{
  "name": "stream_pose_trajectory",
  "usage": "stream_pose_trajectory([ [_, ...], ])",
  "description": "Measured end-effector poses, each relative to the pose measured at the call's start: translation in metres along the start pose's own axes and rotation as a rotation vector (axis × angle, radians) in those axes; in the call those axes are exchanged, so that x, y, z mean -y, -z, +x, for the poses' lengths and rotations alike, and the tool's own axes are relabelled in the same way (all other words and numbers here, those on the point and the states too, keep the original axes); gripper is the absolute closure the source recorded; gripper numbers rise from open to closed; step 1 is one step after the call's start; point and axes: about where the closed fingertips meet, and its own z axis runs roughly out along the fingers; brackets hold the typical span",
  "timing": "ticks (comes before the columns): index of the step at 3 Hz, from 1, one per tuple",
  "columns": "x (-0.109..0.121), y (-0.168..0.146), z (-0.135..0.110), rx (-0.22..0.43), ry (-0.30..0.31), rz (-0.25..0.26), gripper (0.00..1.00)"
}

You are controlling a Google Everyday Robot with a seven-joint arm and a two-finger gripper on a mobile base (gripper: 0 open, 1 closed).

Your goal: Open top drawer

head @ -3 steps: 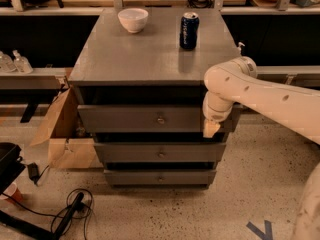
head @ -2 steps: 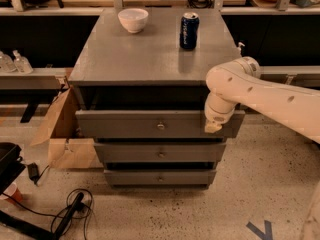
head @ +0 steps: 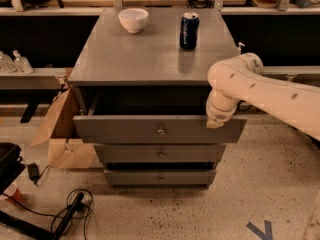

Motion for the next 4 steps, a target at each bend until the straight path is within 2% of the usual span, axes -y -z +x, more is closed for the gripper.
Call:
stream_pose_trajectory([
  [1,0.000,0.001,0.000,0.000,0.000,0.000,1.00],
  [2,-0.013,0.010,0.006,-0.006,-0.009,-0.011,1.00],
  [3,-0.043,0.033,0.016,-0.012,-0.019,-0.034,1.00],
  [4,-0.042,0.031,0.016,-0.012,-0.019,-0.034,1.00],
])
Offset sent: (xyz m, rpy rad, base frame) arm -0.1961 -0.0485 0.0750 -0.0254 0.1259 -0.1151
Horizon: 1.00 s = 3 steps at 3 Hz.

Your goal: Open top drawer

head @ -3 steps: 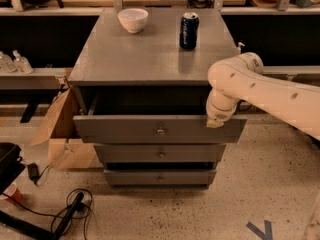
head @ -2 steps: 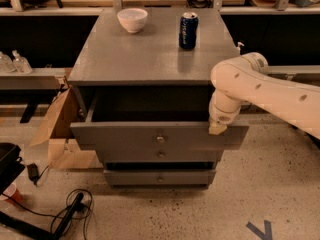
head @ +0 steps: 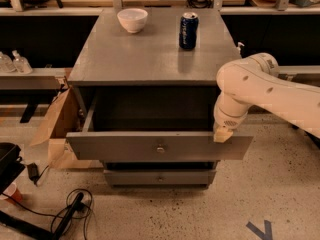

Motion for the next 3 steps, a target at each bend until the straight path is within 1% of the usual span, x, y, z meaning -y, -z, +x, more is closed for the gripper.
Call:
stream_pose_trajectory([
  [1,-0.030,0.021,0.008,0.001,-0.003,-0.024,1.00],
  [2,-0.085,0.056,0.019,0.021,-0.011,-0.069,0.97],
  [3,-0.076,0.057,0.017,0.021,-0.018,-0.049,0.73],
])
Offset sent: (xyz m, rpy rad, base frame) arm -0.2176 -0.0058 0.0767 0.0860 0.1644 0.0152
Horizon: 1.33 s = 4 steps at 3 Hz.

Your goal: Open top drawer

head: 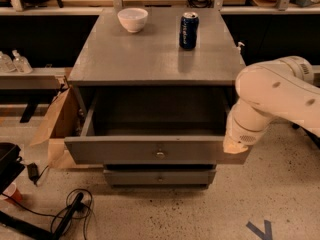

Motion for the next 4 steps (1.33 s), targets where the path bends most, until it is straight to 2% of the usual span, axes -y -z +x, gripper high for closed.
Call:
stream_pose_trajectory([
  [1,0.008,-0.001,-0.010,0.014,0.030,0.038,0.43],
  [2,0.030,-0.008,-0.028,0.017,0.086,0.080,0.20],
  [3,0.047,-0.020,-0.048,0.036,0.145,0.091,0.00],
  [4,0.052,-0.026,-0.054,0.043,0.165,0.088,0.00],
])
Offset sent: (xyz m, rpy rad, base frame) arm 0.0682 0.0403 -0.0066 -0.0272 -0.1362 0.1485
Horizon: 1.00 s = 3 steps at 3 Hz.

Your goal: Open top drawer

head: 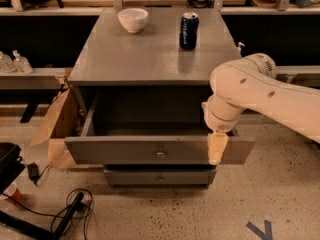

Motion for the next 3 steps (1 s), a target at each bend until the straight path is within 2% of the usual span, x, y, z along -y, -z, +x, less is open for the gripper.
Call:
stream_pose_trajectory([
  [1,-0.004,-0.018,0.000,-0.017,-0.007,-0.037,0.00],
  [2,-0.014,-0.033,0.002,-0.025,-0.027,-0.077,0.15],
  [3,-0.032,-0.040,0.004,-0.029,-0.055,-0.125,0.46],
])
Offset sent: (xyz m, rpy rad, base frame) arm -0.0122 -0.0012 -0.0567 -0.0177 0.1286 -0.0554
